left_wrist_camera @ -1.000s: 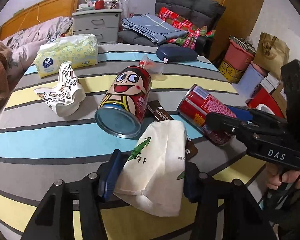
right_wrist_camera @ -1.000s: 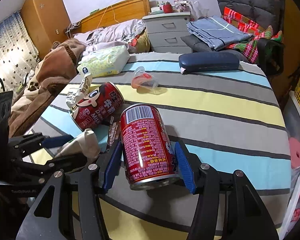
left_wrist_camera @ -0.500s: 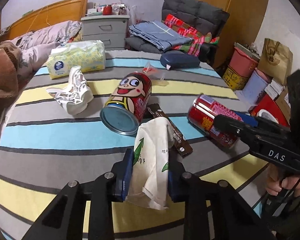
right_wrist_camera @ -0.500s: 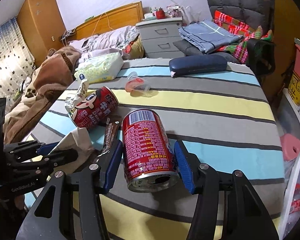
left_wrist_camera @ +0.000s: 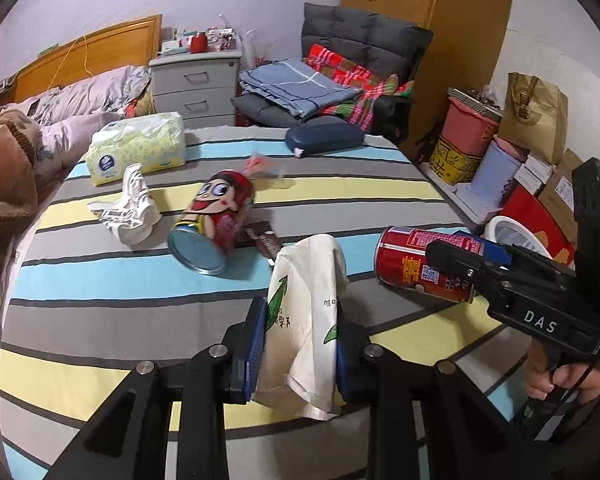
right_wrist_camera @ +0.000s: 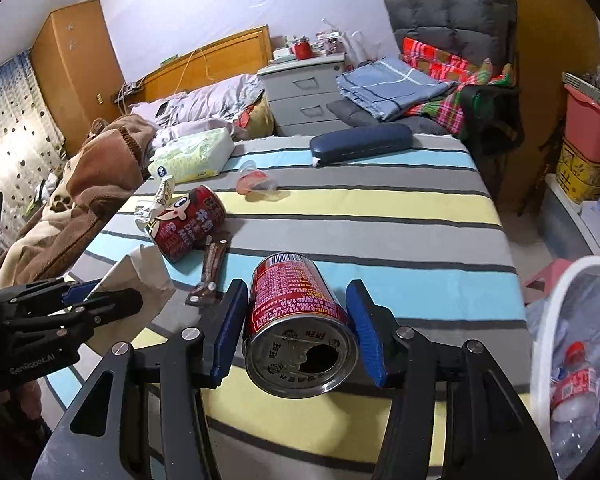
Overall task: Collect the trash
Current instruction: 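Carry the red can and white cloth bag over the bin while both tools open to drop them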
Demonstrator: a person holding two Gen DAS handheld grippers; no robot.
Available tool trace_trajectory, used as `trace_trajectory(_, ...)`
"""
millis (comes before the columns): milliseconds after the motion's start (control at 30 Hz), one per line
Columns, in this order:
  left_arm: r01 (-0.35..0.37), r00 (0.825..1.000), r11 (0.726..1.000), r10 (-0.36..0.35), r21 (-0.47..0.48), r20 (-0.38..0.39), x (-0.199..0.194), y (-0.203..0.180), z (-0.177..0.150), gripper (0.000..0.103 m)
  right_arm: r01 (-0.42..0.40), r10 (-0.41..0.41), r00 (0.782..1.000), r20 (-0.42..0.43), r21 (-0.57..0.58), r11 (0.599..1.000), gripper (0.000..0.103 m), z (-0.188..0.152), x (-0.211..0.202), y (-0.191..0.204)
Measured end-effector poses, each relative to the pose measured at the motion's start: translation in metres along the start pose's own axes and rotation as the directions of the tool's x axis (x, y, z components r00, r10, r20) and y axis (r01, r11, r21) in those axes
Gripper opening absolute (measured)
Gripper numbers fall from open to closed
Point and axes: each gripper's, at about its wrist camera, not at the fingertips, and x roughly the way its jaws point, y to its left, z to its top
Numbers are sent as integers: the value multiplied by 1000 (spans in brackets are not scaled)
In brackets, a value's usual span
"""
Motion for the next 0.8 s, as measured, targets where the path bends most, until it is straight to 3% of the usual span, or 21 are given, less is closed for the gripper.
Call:
trace_trajectory(400,47,999,996,-49,78,24,-10,-58,6,30,48,-55,991,122,59,997,52,-9,-48,-25)
trace_trajectory(800,126,990,975,-134,183,34,-8,-142,20,30,153,-178,967,184,140,978,52,-23,-96,-72)
